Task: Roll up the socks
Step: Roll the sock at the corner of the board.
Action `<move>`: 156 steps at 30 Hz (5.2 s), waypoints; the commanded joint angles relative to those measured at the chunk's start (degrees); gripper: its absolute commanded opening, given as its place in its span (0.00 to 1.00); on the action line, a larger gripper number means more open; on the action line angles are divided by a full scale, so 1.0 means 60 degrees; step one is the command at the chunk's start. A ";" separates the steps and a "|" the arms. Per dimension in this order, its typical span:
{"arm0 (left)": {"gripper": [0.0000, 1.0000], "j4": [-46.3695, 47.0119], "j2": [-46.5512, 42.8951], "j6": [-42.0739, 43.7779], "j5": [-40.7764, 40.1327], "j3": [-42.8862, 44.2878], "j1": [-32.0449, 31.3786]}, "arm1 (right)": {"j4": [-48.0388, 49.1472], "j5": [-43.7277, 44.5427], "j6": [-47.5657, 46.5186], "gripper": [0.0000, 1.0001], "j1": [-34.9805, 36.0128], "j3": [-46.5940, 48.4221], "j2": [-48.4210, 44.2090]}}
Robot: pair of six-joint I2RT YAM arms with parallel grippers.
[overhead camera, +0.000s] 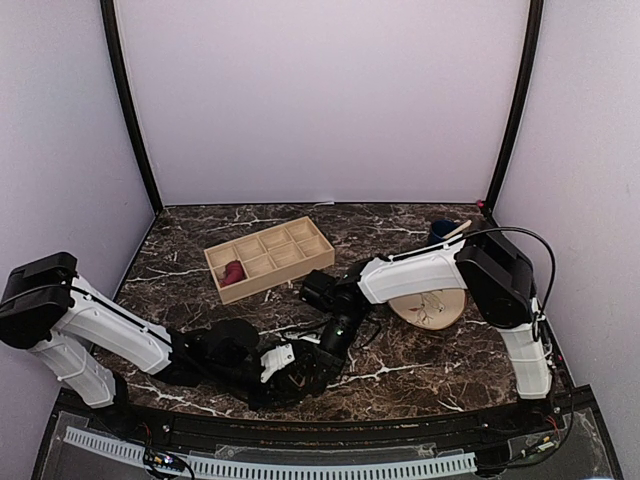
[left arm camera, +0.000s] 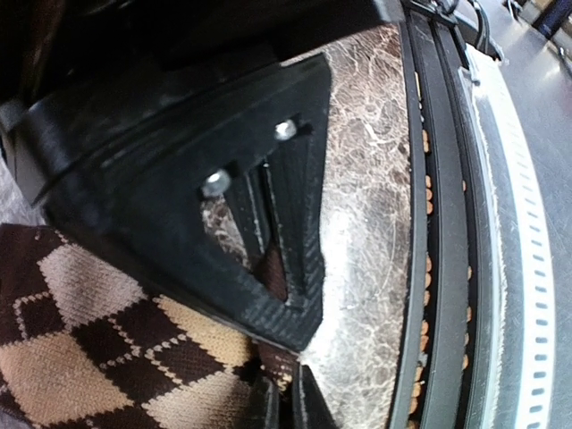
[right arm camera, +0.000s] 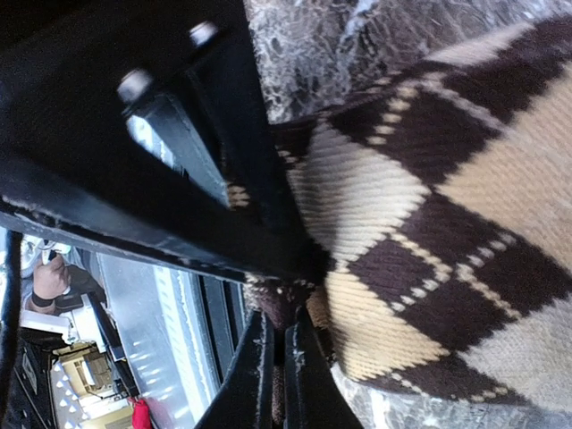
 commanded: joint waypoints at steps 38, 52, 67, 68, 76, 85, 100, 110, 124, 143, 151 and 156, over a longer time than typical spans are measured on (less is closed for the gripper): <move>0.00 0.0900 -0.0455 -0.3648 0.2088 -0.0792 0.1444 | 0.6961 0.6641 0.0978 0.32 0.0580 -0.5537 -0.4925; 0.00 0.2149 0.0378 -0.5509 0.3561 -0.1392 0.1857 | 0.7948 0.9143 -0.0184 0.41 0.2941 -0.5718 -0.4622; 0.00 0.3167 0.0725 -0.6240 0.3707 -0.1822 0.1888 | 0.7930 1.0321 -0.1124 0.46 0.3907 -0.5183 -0.3660; 0.00 0.3235 0.0783 -0.6277 0.3725 -0.1835 0.1888 | 0.7942 1.0369 -0.1180 0.46 0.3931 -0.5152 -0.3626; 0.00 0.3687 0.0934 -0.6458 0.3774 -0.2024 0.1930 | 0.7800 1.0314 -0.1440 0.46 0.4024 -0.4953 -0.3261; 0.00 0.4439 0.1159 -0.6703 0.4018 -0.2241 0.2019 | 0.7998 1.0189 -0.1584 0.42 0.4024 -0.4964 -0.2845; 0.00 0.5398 0.1791 -0.6994 0.4541 -0.2248 0.2106 | 0.7344 0.9776 -0.1800 0.12 0.3984 -0.4619 -0.2312; 0.27 0.3678 0.0152 -0.6727 0.3344 -0.2394 0.2238 | 0.6898 0.9437 -0.1484 0.01 0.3708 -0.4590 -0.2552; 0.55 -0.1670 -0.4510 -0.5692 -0.1053 -0.2013 0.2239 | 0.6286 1.0931 -0.0082 0.00 0.3199 -0.4981 -0.3169; 0.51 0.0168 -0.2146 -0.4647 -0.0198 -0.1425 0.2238 | 0.3245 1.1098 0.3967 0.00 0.2815 -0.3759 -0.3153; 0.52 0.1962 -0.2382 -0.3820 0.0159 -0.2183 0.2225 | 0.2461 0.8778 0.3730 0.00 0.2559 -0.2147 -0.2495; 0.52 0.2299 -0.2300 -0.3475 0.0441 -0.2253 0.2217 | 0.2582 0.7088 0.3863 0.00 0.1821 -0.2144 -0.2472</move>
